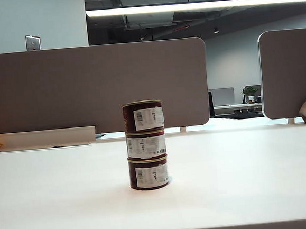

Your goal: Pick up the cans one by one and stack them together.

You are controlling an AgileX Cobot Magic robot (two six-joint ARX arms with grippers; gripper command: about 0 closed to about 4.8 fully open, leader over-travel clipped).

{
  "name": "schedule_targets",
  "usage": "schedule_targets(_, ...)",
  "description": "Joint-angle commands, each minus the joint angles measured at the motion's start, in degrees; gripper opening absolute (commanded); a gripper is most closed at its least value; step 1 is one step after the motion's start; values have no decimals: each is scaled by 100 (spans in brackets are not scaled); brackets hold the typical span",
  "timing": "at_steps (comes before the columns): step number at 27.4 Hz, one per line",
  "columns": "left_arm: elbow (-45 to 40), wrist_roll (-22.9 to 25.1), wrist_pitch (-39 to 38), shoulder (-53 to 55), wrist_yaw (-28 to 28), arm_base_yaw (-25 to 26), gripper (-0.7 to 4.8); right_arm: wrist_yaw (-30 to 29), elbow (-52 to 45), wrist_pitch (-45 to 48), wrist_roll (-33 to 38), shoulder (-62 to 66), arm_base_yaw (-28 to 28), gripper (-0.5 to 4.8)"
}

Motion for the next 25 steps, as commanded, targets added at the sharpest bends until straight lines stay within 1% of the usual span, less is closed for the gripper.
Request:
schedule_targets(1, -7, 22, 20, 2, 39, 2, -5, 4, 15, -136, -11, -2, -2, -5)
schedule_targets(4, -7, 22, 20, 2, 39, 2, -5, 7, 15, -345, -11, -2, 4, -5)
schedule_targets(10, -7, 22, 7, 2, -24, 4, -5, 7, 15, -361, -11, -2, 11, -5)
schedule_targets(11, -7, 22, 2, 2, -77, 4, -5, 4, 15, -365, -11, -2, 15, -5)
schedule_targets(13, -9, 22, -35, 2, -358, 17, -5, 4, 15, -369, -11, -2, 26, -5)
schedule_targets(15, -9, 22, -42, 2, -481, 33, -5, 4, 15, -369, -11, -2, 26, -5)
schedule_targets(25, -7, 22, -52, 2, -479, 22, -5, 7, 17, -350, -11, -2, 22, -5)
